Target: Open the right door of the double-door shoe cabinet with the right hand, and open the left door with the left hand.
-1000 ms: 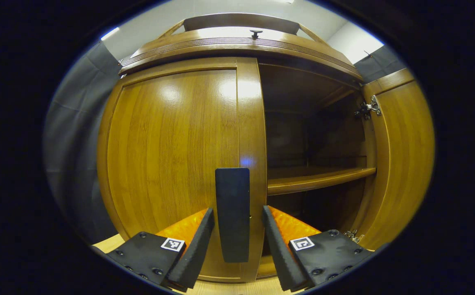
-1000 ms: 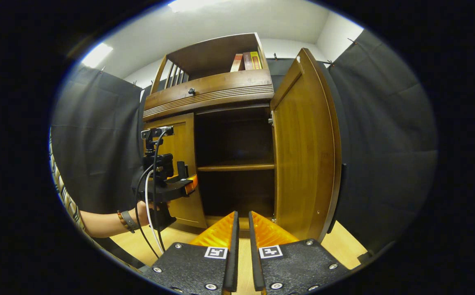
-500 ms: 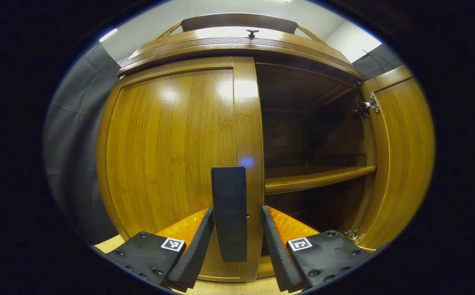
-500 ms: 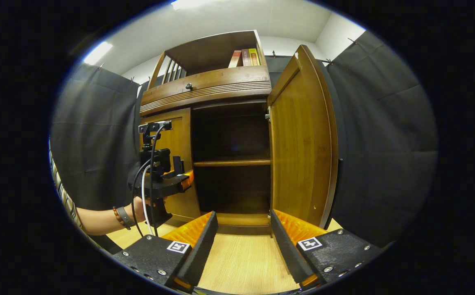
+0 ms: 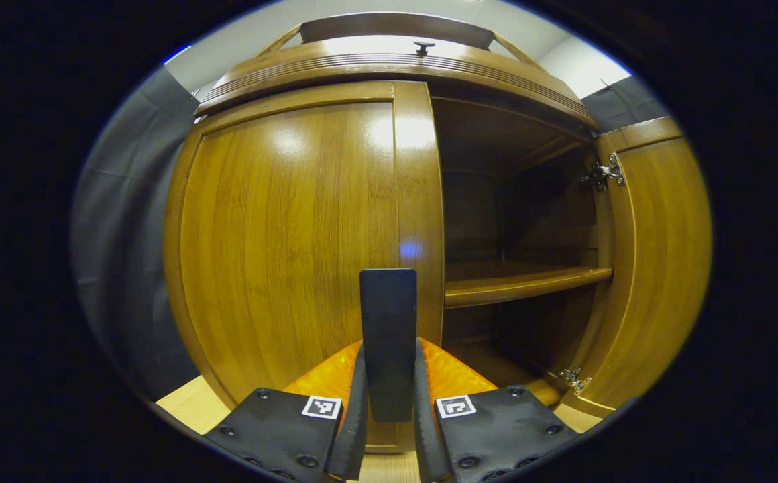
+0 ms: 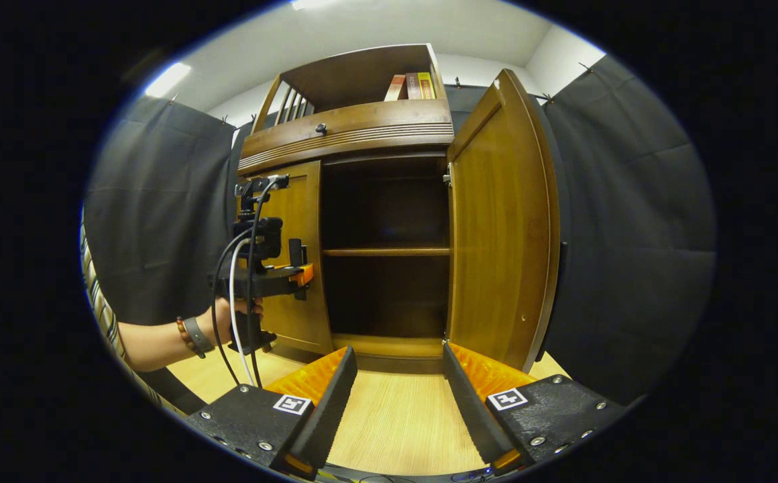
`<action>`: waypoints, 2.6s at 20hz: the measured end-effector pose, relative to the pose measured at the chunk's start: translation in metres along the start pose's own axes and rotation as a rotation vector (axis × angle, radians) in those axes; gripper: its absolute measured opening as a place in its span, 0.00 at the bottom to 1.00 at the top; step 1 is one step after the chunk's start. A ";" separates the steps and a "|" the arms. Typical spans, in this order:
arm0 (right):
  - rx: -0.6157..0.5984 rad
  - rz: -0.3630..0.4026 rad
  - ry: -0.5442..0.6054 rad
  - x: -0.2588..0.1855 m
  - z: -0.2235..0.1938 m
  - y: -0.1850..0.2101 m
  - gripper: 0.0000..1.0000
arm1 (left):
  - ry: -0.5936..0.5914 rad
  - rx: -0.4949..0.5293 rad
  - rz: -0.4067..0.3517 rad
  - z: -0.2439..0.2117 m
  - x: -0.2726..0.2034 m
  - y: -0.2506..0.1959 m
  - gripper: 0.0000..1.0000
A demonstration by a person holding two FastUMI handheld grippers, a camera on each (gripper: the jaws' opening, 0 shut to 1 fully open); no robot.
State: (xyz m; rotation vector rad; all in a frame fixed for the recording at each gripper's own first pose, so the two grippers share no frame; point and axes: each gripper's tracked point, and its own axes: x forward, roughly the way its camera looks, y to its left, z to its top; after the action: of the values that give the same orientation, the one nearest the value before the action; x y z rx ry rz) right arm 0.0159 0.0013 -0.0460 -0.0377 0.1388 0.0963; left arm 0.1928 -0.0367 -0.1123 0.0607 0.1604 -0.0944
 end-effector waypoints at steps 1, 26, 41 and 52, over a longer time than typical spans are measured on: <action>-0.007 0.004 0.005 0.002 -0.002 0.001 0.81 | -0.001 0.005 0.001 0.001 -0.010 0.002 0.35; -0.034 0.197 0.053 0.049 -0.017 0.095 0.81 | -0.021 -0.001 0.197 0.008 -0.218 0.217 0.25; -0.043 0.172 0.045 0.060 -0.010 0.110 0.70 | -0.004 0.024 -0.025 0.004 -0.219 0.272 0.26; -0.041 0.197 0.039 0.057 -0.011 0.092 0.92 | -0.004 0.170 0.022 0.029 -0.274 0.221 0.20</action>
State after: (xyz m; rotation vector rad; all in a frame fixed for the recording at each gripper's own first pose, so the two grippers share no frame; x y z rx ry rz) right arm 0.0617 0.0980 -0.0676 -0.0674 0.1797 0.2955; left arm -0.0497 0.2056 -0.0280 0.2315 0.1472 -0.0858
